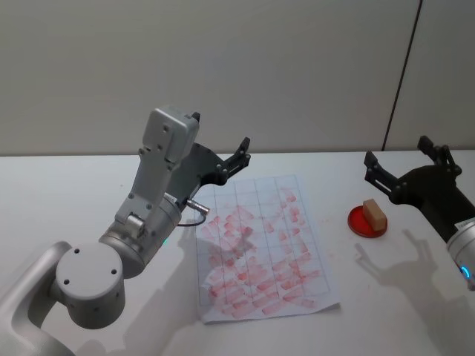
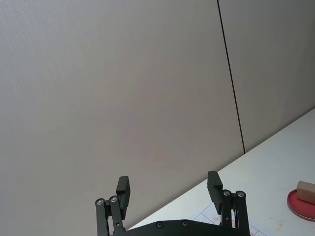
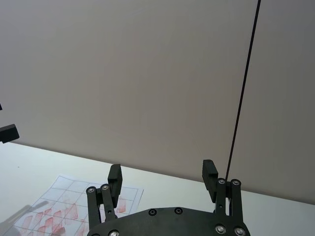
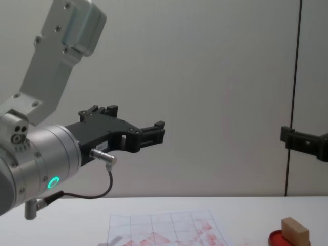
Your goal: Use the one hand to pick up the stamp and affix it onto the A4 paper.
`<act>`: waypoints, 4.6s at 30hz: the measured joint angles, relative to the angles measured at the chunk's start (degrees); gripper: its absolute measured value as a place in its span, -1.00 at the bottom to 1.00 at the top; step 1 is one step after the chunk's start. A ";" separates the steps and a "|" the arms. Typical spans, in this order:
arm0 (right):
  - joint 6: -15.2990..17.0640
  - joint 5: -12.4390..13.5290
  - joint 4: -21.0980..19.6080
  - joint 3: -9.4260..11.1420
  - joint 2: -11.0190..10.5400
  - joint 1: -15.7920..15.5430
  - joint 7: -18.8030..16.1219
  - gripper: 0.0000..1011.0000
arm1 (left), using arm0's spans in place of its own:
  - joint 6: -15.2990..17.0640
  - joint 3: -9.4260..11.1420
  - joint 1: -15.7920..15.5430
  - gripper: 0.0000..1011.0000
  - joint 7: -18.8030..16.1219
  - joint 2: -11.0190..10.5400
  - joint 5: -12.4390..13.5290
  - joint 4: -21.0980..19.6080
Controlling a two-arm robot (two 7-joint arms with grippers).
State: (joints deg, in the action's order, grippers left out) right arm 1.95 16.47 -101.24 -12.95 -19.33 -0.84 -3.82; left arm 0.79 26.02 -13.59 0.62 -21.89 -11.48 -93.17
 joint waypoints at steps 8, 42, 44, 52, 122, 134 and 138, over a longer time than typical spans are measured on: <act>0.00 0.00 0.00 0.01 0.00 0.00 -0.01 0.98 | 0.00 0.00 0.00 0.98 0.00 0.00 0.00 0.00; 1.95 -1.11 1.87 -0.10 1.03 1.22 1.21 0.98 | 0.00 0.00 0.00 0.98 0.00 0.00 0.00 0.00; 2.94 -1.51 2.68 -0.26 1.52 1.79 1.78 0.98 | 0.00 0.00 0.00 0.98 0.00 0.00 0.00 0.00; 7.32 -3.36 6.09 -0.95 3.59 4.19 3.62 0.98 | 0.00 0.00 0.00 0.98 0.00 0.00 0.00 0.00; 20.79 -14.54 22.61 -3.71 11.09 13.03 3.89 -0.57 | 0.00 0.00 0.00 0.98 0.00 0.00 0.00 0.00; 19.91 -14.00 21.42 -3.12 10.93 12.67 4.45 -0.56 | 0.00 0.00 0.00 0.98 0.00 0.00 0.00 0.00; 19.52 -13.02 21.32 -2.80 10.96 12.65 4.37 -0.56 | 0.00 0.00 0.00 0.98 0.00 0.00 0.00 0.00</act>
State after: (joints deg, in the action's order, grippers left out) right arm 21.47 3.45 -79.92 -15.75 -8.37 11.81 0.55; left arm 0.79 26.02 -13.59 0.63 -21.89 -11.48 -93.17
